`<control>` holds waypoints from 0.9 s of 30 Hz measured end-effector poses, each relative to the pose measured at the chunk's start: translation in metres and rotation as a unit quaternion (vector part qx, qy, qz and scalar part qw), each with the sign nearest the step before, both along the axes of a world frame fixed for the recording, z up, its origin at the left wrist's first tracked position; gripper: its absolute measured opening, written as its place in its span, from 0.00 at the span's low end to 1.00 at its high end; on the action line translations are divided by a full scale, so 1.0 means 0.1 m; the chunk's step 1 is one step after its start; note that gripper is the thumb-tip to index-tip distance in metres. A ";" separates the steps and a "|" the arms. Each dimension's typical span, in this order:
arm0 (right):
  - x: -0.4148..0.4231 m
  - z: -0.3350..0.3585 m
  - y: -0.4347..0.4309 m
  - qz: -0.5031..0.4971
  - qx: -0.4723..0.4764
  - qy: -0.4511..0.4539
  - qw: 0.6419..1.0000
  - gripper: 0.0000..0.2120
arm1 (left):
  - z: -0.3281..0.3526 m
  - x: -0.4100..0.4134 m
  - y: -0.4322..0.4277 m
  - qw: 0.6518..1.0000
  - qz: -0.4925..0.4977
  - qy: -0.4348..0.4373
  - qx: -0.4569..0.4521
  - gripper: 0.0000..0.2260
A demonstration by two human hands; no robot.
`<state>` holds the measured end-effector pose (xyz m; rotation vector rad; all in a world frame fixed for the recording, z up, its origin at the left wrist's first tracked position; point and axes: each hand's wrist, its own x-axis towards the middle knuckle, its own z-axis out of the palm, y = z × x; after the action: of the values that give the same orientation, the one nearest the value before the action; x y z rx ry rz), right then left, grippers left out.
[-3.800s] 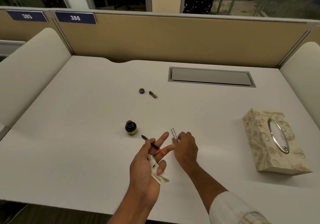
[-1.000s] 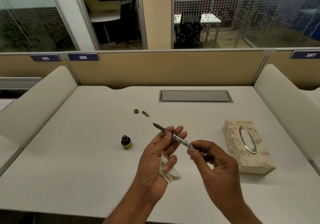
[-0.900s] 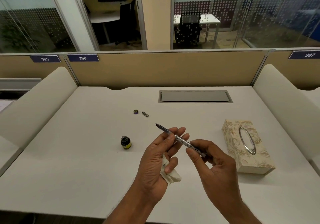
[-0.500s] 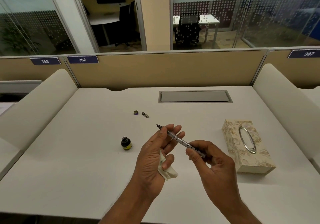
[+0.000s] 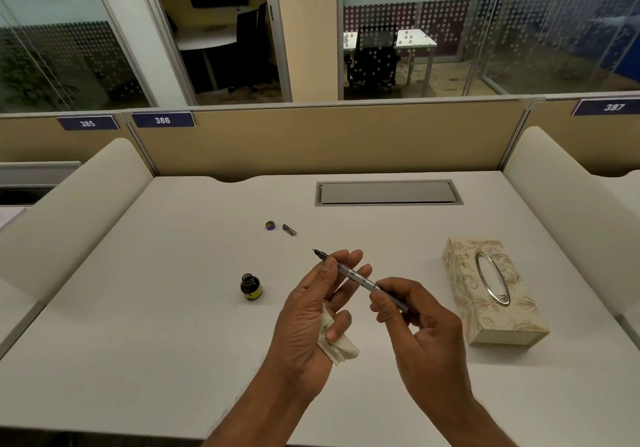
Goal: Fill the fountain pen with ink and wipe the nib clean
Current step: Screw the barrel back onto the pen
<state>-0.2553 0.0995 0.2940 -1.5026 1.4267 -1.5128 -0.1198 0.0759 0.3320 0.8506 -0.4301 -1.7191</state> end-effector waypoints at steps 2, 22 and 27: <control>0.02 0.00 -0.01 -0.001 0.000 0.004 1.000 0.06 | 0.01 0.00 0.01 1.000 0.001 -0.002 0.001 0.13; 0.24 0.05 -0.15 0.038 0.066 -0.043 0.996 0.05 | -0.01 0.13 -0.07 1.000 0.022 0.007 -0.004 0.11; 0.27 0.08 -0.17 0.045 0.068 -0.044 0.996 0.02 | -0.01 0.16 -0.08 1.000 0.028 0.014 0.001 0.11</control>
<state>-0.2286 0.0821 0.3019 -1.3825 1.3638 -1.3820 -0.1035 0.0675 0.3307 0.8318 -0.3836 -1.6784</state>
